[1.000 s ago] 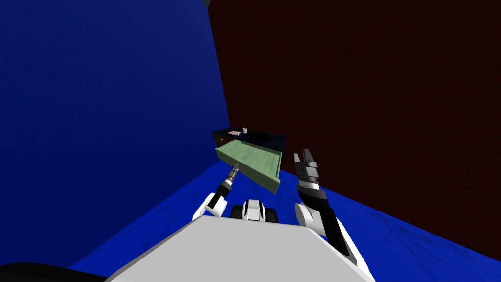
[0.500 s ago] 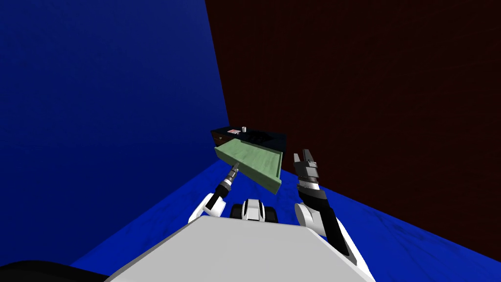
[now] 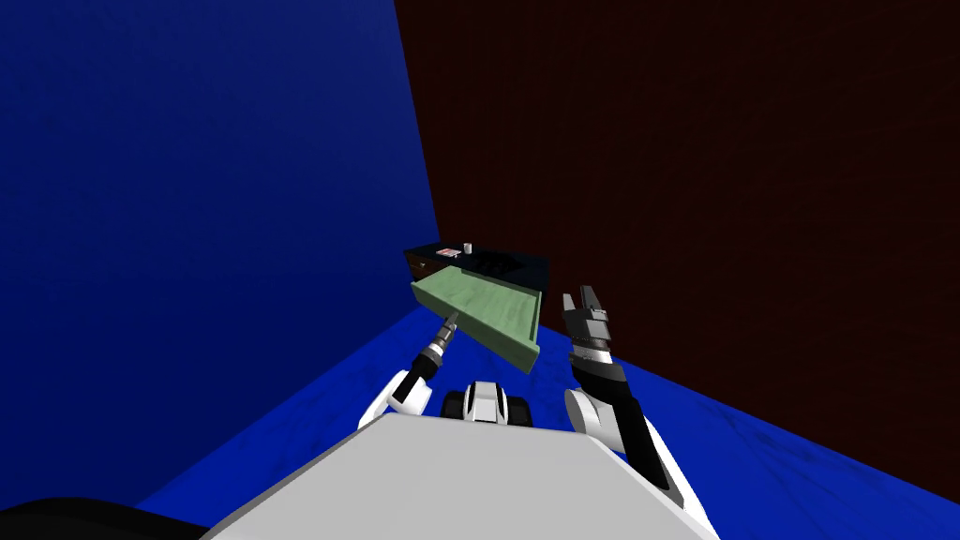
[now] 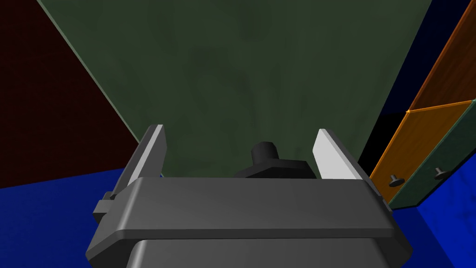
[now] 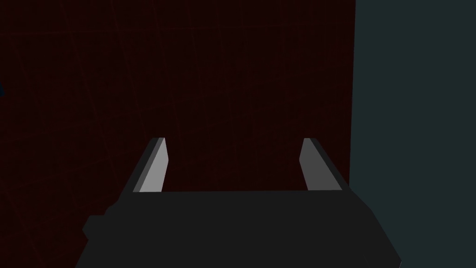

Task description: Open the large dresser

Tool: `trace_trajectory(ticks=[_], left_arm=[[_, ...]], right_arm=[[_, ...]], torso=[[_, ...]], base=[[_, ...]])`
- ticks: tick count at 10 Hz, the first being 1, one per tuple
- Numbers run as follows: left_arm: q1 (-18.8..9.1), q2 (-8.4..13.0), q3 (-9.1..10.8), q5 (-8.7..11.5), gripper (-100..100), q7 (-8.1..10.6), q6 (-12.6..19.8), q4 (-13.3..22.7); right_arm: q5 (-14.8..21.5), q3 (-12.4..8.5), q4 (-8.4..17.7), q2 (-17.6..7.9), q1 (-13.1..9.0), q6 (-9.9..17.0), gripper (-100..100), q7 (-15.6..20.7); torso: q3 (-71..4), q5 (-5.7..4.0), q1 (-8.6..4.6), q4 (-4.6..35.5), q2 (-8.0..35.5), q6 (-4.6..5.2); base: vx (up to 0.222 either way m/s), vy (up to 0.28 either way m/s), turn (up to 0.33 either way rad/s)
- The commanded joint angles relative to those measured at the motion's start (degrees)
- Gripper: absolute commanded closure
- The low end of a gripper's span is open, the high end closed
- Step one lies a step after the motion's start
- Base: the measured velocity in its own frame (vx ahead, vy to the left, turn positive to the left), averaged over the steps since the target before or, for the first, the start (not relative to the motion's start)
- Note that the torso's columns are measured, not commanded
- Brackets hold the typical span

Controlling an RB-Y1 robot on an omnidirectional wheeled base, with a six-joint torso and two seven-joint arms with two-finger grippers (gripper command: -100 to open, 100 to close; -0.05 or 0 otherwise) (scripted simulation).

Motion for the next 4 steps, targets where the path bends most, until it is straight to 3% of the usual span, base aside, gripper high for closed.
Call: trace_trajectory(ticks=[1, 4], left_arm=[[0.1, 0.0, -0.04, 0.0, 0, 0.07, 0.0, 0.2], [0.3, 0.0, -0.08, 0.2, 0, 0.28, -0.3, 0.6]], right_arm=[[0.0, 0.0, 0.0, 0.0, 0.0, 0.0, 0, 0.0], [0.0, 0.0, 0.0, 0.0, 0.0, 0.0, 0, 0.0]], torso=[[-0.1, 0.05, 0.00, -0.1, -0.2, 0.05], [-0.1, 0.16, 0.11, -0.3, -0.3, 0.09]], base=[[0.003, 0.008, -0.004], [0.003, 0.007, -0.004]])
